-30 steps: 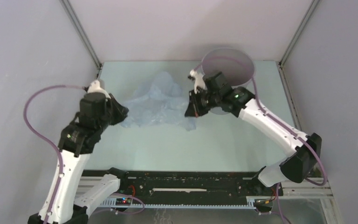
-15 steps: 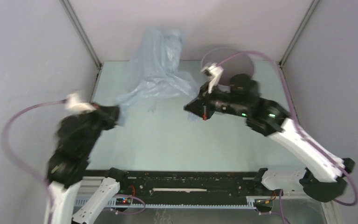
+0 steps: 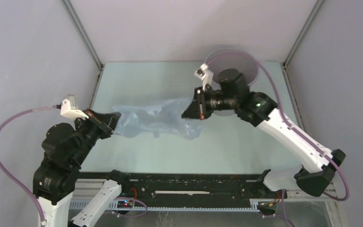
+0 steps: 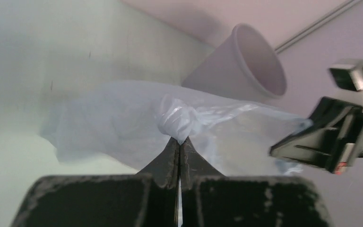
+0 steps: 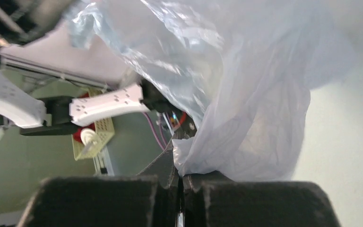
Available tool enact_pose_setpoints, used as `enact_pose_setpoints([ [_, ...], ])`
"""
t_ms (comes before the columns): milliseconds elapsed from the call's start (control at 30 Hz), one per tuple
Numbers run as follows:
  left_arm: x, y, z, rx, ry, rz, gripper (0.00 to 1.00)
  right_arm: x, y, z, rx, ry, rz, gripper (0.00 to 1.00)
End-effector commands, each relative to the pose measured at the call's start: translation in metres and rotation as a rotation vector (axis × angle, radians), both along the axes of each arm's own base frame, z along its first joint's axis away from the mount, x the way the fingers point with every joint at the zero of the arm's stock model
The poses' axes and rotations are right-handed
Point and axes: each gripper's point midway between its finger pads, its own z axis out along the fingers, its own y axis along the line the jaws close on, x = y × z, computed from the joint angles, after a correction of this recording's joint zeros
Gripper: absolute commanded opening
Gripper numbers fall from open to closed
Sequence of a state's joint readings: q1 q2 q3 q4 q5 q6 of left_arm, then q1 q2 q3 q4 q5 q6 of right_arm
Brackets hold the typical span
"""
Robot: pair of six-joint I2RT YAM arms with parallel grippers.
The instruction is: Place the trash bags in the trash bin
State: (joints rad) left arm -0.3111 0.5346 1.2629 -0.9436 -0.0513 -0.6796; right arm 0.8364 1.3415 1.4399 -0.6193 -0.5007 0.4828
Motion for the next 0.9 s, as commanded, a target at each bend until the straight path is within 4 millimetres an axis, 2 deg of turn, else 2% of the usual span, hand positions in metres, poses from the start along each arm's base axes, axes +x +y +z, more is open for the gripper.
enact_pose_setpoints([
  [0,0.015,-0.003,0.030,0.142,-0.043,-0.054,0.00,-0.007,-0.017,0.050,0.054,-0.040,0.026,0.00],
  [100,0.012,-0.033,0.054,0.102,-0.087,-0.218,0.00,-0.009,-0.021,0.056,0.057,-0.050,0.033,0.00],
  [167,0.009,-0.047,0.061,0.070,-0.107,-0.292,0.00,-0.011,-0.022,0.057,0.059,-0.044,0.034,0.04],
  [300,0.002,-0.048,0.058,0.096,-0.133,-0.325,0.00,-0.005,-0.042,0.050,-0.019,-0.081,-0.057,0.15],
  [433,-0.001,-0.048,0.054,0.111,-0.121,-0.339,0.00,0.017,-0.085,0.027,-0.227,-0.166,-0.238,0.21],
  [500,-0.002,-0.048,0.054,0.108,-0.120,-0.342,0.00,0.029,-0.109,0.018,-0.332,-0.213,-0.339,0.30],
  [567,-0.002,-0.052,0.054,0.097,-0.120,-0.364,0.00,0.035,-0.123,0.013,-0.391,-0.252,-0.397,0.44],
  [633,-0.004,-0.058,0.055,0.086,-0.118,-0.400,0.00,0.036,-0.123,0.009,-0.408,-0.278,-0.406,0.62],
  [667,-0.004,-0.060,0.055,0.084,-0.114,-0.411,0.00,0.035,-0.119,0.007,-0.405,-0.286,-0.394,0.67],
  [867,-0.001,-0.063,0.059,0.072,-0.100,-0.418,0.00,0.020,-0.090,-0.014,-0.290,-0.200,-0.327,0.80],
])
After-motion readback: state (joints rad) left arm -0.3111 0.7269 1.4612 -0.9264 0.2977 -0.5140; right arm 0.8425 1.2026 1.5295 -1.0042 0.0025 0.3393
